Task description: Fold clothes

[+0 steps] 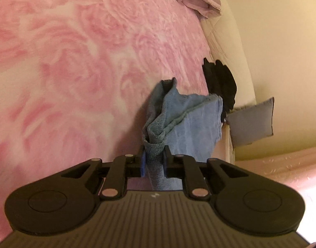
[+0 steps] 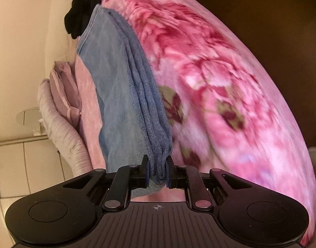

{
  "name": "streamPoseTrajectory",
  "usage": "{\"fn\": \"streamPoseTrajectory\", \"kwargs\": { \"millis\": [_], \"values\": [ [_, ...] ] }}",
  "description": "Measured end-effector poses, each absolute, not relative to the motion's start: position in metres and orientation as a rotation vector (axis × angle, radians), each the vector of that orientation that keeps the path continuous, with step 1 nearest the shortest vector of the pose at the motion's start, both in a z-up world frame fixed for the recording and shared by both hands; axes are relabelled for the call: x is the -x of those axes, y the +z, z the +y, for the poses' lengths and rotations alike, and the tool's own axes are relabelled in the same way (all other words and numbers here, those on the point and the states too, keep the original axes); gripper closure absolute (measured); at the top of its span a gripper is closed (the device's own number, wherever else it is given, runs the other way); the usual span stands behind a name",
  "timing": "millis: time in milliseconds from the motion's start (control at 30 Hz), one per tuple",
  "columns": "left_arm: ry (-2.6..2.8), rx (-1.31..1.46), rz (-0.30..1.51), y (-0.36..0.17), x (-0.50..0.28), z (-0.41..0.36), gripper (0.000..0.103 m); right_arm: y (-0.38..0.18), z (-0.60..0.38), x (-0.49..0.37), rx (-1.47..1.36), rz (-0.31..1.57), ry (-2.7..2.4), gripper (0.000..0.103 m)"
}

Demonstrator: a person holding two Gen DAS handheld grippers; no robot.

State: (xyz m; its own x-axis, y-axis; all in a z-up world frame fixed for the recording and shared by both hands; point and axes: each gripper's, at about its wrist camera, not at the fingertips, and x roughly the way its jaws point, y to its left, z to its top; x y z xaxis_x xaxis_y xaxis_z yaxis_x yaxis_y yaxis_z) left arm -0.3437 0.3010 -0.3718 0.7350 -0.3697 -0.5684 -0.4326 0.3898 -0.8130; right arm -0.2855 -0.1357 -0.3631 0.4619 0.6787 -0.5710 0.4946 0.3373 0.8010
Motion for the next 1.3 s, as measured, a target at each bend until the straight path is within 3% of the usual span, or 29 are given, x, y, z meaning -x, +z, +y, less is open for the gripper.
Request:
{"fn": "streamPoseTrajectory", "kwargs": {
  "millis": [200,367,800,1067,1133,1200,1300],
  "values": [
    [0.134,1.228,0.894,-0.355,0.406,0.295,0.091,-0.356,-0.153,0.330,-1.382,1.333,0.055,0.091],
    [0.163,1.208,0.894,-0.318,0.399,0.288,0.091,-0.336,-0.162,0.331,-1.417,1.369,0.007,0.090],
    [0.139,1.186,0.814,-0.231,0.259,0.256,0.091,-0.243,-0.170,0.201,-1.456,1.246,0.055,0.090],
    [0.164,1.137,0.809,-0.225,0.147,0.219,0.090,-0.249,-0.185,0.094,-1.449,1.237,0.055,0.090],
    [0.170,1.122,0.829,-0.229,0.115,0.210,0.085,-0.258,-0.189,0.063,-1.432,1.240,0.049,0.084],
    [0.185,1.117,0.809,-0.228,0.101,0.206,0.085,-0.261,-0.194,0.032,-1.366,1.255,0.036,0.069],
    [0.211,1.105,0.763,-0.224,0.091,0.201,0.080,-0.247,-0.199,-0.005,-1.242,1.180,0.134,0.065]
  ]
}}
